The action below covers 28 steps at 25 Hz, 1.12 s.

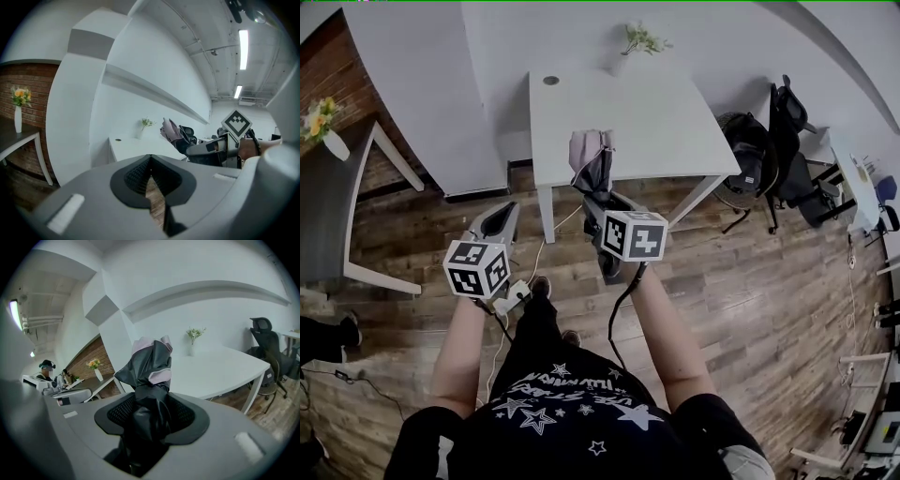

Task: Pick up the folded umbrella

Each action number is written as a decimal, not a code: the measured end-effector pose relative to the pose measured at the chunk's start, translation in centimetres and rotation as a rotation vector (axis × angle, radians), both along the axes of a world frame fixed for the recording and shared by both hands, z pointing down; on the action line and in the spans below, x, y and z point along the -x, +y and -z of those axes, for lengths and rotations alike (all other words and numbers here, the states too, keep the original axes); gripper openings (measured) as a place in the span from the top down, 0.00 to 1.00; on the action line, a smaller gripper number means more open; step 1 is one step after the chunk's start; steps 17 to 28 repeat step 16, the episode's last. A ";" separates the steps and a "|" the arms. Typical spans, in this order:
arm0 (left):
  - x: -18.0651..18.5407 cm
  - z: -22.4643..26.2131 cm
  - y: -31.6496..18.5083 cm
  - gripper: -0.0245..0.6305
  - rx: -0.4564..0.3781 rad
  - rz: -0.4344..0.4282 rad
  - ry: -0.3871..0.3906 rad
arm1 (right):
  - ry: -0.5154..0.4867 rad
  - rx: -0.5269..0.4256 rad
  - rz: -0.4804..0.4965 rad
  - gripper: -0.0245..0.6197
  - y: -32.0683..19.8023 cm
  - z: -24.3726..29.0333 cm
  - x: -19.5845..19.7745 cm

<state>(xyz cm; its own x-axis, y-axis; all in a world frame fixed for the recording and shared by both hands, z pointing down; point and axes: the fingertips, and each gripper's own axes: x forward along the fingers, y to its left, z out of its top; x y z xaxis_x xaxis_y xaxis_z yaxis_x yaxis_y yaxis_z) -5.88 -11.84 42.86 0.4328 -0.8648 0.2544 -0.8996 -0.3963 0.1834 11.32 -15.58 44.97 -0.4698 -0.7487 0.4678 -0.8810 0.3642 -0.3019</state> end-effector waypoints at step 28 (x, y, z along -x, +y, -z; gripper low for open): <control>0.2 0.5 2.0 0.96 -0.005 0.005 -0.007 | -0.008 0.034 -0.008 0.60 2.5 -1.0 -0.2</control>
